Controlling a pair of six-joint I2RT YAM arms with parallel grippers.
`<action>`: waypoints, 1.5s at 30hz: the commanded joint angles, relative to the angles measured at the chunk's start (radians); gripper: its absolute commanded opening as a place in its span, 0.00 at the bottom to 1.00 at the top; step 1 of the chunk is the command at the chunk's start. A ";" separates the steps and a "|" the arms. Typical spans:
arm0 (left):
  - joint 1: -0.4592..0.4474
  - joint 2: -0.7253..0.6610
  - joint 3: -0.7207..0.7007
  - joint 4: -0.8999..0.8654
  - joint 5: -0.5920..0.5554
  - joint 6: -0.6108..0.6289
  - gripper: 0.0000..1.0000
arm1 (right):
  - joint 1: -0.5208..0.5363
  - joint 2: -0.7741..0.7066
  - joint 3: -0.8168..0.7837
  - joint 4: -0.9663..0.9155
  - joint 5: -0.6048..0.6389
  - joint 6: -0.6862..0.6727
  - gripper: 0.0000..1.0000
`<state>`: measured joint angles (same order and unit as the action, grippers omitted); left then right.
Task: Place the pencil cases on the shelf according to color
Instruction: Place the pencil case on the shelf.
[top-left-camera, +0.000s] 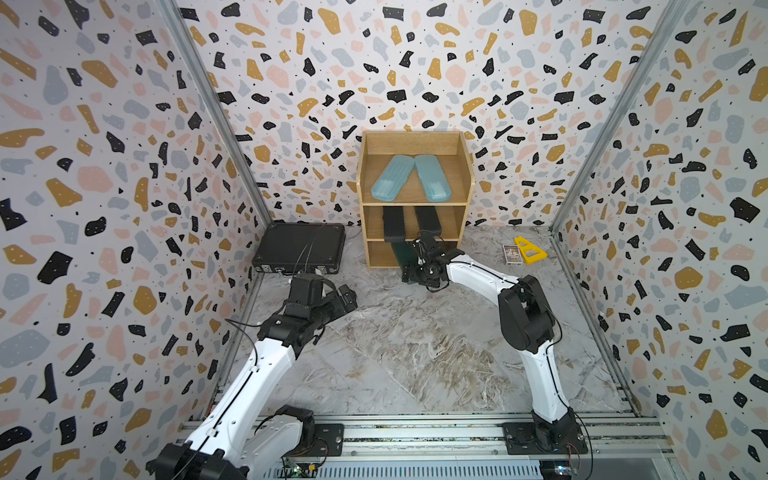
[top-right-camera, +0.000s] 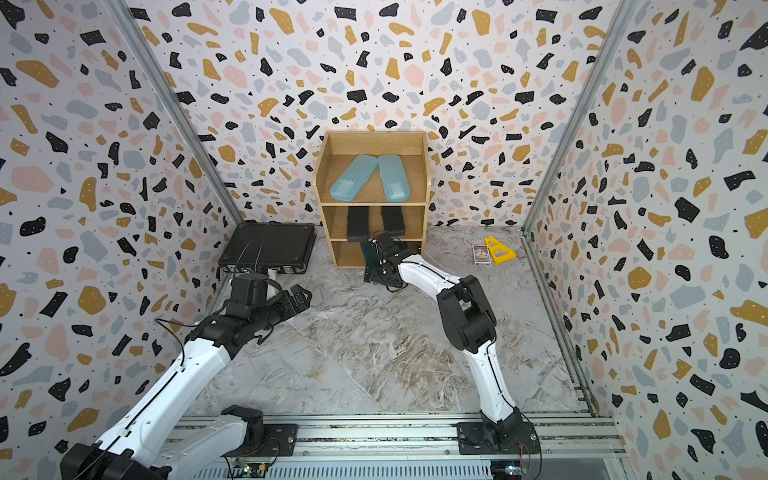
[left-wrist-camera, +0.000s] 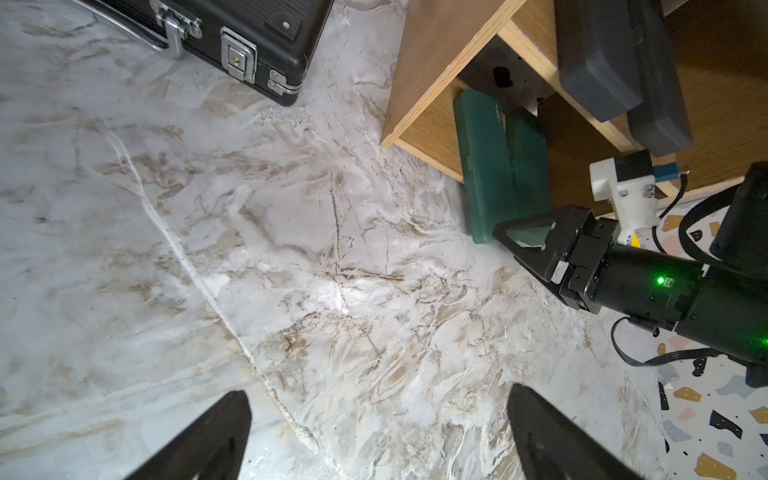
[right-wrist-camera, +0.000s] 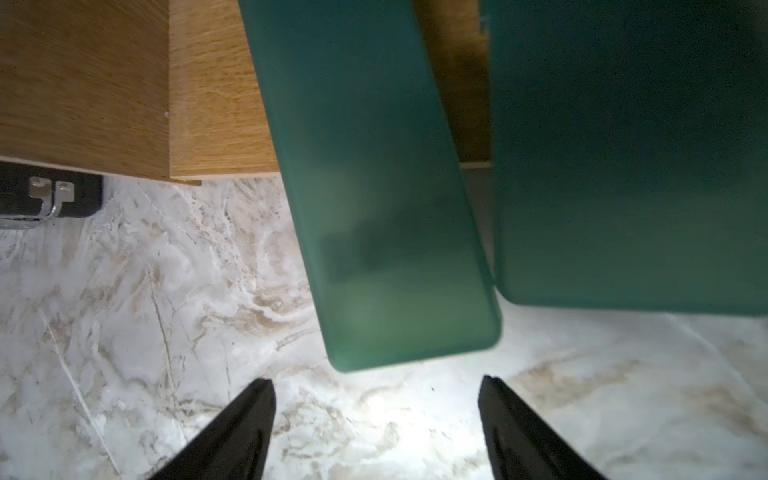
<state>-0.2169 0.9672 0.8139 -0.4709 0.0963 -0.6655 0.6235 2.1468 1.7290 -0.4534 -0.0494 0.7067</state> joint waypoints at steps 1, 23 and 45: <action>0.006 -0.039 -0.014 -0.007 0.002 0.002 1.00 | -0.004 -0.137 -0.092 0.054 0.022 -0.032 0.79; 0.006 -0.061 -0.070 0.012 -0.001 -0.015 1.00 | -0.004 -0.016 -0.114 0.187 0.007 0.097 0.18; 0.005 -0.069 -0.068 0.007 -0.035 0.009 1.00 | -0.004 0.091 -0.017 0.266 -0.052 0.185 0.26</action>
<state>-0.2169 0.9184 0.7521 -0.4866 0.0891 -0.6724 0.6209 2.3074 1.7573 -0.2142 -0.0803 0.8810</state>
